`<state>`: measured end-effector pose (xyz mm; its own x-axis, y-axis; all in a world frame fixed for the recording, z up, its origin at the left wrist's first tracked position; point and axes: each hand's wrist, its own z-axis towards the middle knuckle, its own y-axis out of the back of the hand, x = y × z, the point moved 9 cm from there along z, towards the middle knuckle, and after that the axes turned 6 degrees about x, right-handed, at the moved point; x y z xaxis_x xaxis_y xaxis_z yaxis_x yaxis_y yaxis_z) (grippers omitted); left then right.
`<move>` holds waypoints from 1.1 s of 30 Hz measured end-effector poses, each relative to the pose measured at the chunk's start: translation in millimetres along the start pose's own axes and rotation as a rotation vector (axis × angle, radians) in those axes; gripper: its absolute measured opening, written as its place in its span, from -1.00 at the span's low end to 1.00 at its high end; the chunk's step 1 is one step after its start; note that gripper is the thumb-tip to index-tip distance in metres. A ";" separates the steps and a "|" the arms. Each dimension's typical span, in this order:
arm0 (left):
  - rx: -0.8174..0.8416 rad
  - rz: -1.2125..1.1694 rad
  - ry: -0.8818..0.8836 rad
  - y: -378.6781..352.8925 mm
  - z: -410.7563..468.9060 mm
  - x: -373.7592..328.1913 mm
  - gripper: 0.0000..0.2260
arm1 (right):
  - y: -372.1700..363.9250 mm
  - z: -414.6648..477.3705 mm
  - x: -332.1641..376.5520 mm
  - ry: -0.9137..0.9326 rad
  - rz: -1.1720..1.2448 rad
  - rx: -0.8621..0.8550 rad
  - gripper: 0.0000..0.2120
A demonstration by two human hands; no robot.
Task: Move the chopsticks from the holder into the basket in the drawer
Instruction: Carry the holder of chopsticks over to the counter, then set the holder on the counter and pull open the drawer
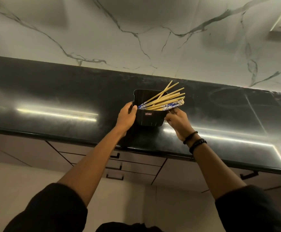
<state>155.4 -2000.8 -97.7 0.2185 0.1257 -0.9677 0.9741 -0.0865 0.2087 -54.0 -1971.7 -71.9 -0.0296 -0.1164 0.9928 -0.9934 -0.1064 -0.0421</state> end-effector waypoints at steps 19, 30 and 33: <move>-0.445 0.354 -0.273 76.8 -82.9 36.7 -0.90 | -54.2 -57.2 -45.8 0.002 -0.387 -0.008 -0.42; -0.465 0.102 0.745 88.4 -95.6 278.9 -0.35 | -151.6 -85.0 -184.3 -0.025 -0.817 0.329 -0.55; -0.504 0.010 0.719 90.4 -66.9 301.1 -0.41 | -153.9 -67.0 -202.7 -0.001 -0.861 0.315 -0.59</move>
<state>313.1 -1904.6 -360.8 0.0447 0.7342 -0.6774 0.8441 0.3349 0.4187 97.6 -1865.6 -259.1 0.7075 0.1269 0.6953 -0.5962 -0.4212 0.6835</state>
